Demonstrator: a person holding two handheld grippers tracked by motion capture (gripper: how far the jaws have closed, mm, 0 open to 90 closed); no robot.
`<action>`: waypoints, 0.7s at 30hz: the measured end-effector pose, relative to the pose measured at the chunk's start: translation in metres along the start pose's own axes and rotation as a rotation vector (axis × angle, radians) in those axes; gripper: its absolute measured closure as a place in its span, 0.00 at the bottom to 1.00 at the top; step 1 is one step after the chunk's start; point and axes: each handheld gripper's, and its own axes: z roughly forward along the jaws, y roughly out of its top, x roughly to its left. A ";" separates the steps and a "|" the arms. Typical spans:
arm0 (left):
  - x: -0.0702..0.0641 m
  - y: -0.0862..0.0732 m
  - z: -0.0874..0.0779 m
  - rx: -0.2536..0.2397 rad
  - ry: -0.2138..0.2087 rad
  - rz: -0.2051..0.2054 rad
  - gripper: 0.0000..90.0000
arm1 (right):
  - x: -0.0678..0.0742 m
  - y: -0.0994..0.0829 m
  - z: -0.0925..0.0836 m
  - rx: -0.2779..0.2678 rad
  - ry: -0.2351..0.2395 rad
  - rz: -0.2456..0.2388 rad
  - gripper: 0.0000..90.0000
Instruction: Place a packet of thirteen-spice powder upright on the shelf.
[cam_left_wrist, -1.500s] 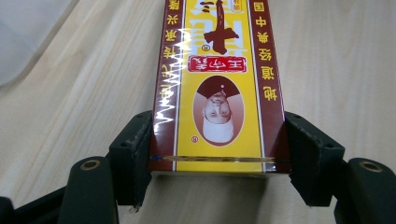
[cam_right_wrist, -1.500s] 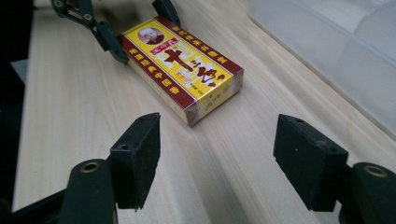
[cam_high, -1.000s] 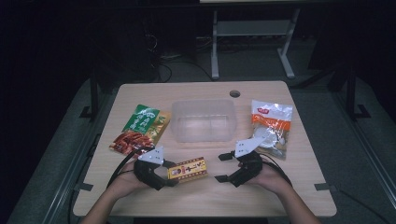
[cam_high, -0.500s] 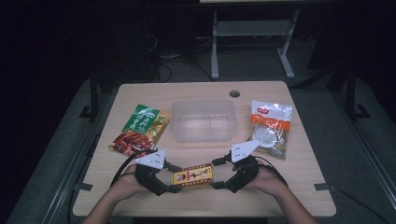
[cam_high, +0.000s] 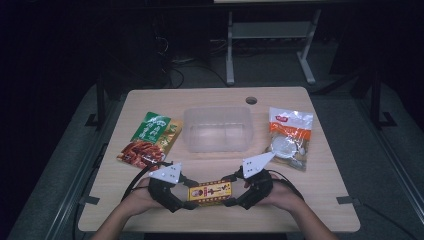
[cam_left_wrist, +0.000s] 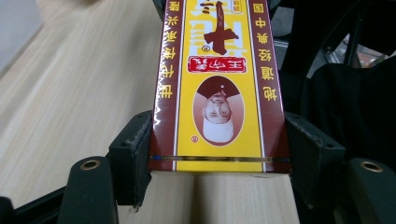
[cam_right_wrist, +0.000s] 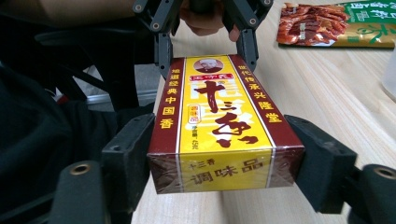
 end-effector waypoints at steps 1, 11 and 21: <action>0.000 0.000 0.000 -0.002 0.000 0.001 0.35 | 0.000 0.000 0.000 0.000 0.000 0.000 0.31; 0.002 -0.001 -0.003 -0.028 -0.010 -0.008 0.35 | 0.001 0.000 -0.003 -0.010 -0.013 -0.011 0.33; 0.003 -0.004 0.003 -0.002 -0.024 -0.006 0.34 | 0.004 0.002 -0.003 0.008 -0.008 -0.020 0.35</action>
